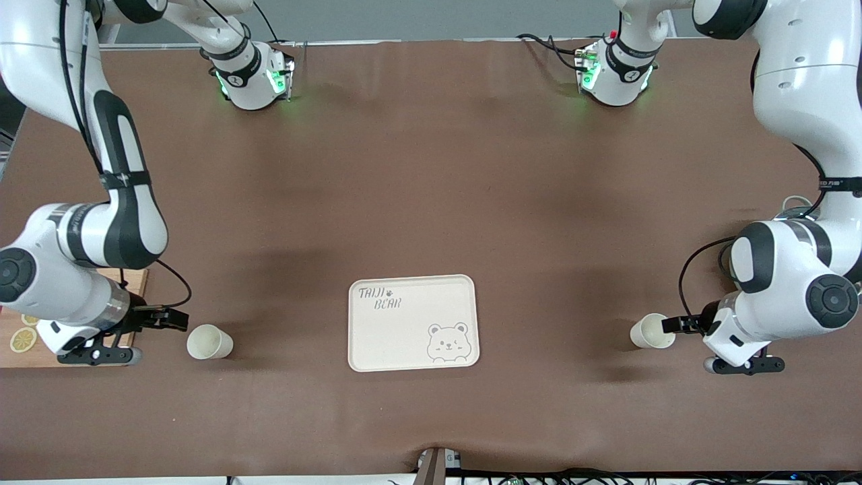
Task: Place white IKEA cup upright on tray with both arms
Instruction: 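Lower both grippers and grasp each white cup by its rim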
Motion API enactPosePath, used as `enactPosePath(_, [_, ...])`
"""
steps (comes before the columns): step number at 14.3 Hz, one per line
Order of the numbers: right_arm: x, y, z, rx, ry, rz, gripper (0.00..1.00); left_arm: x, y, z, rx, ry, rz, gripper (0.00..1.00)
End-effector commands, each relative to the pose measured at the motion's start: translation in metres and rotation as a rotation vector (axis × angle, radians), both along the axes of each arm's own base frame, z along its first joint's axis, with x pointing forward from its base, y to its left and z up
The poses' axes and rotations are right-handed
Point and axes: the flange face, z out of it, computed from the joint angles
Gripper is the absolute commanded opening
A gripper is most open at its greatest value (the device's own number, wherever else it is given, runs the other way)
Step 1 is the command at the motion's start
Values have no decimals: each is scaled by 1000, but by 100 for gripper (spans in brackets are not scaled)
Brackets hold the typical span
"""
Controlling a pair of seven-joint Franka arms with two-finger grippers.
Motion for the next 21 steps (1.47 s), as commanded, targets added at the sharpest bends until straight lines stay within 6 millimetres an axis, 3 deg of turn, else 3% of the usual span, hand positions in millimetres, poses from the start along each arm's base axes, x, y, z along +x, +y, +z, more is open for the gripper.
enactPosePath(1, [6, 4, -14, 13, 4, -13, 100, 4, -2, -18, 11, -27, -29, 100])
enactPosePath(8, [16, 2, -46, 7, -65, -12, 100, -6, -5, -74, 0, -58, -30, 100])
enactPosePath(11, [15, 2, -60, 5, -54, -11, 100, -6, -2, -74, -7, -61, -18, 51])
enactPosePath(13, [17, 2, -71, 5, -71, -11, 100, -6, -1, -74, -8, -62, -12, 29])
enactPosePath(15, [17, 3, -87, 4, -74, -10, 100, -5, -2, -72, -8, -66, -4, 17])
enactPosePath(17, [18, 4, -88, 5, -77, -9, 100, -4, -3, -67, -8, -74, -4, 2])
enactPosePath(19, [17, 2, -90, 4, -76, -10, 100, -2, -8, -60, -10, -85, 0, 0])
enactPosePath(21, [17, 4, -91, 5, -74, -8, 100, 4, -13, -41, -9, -117, 2, 0])
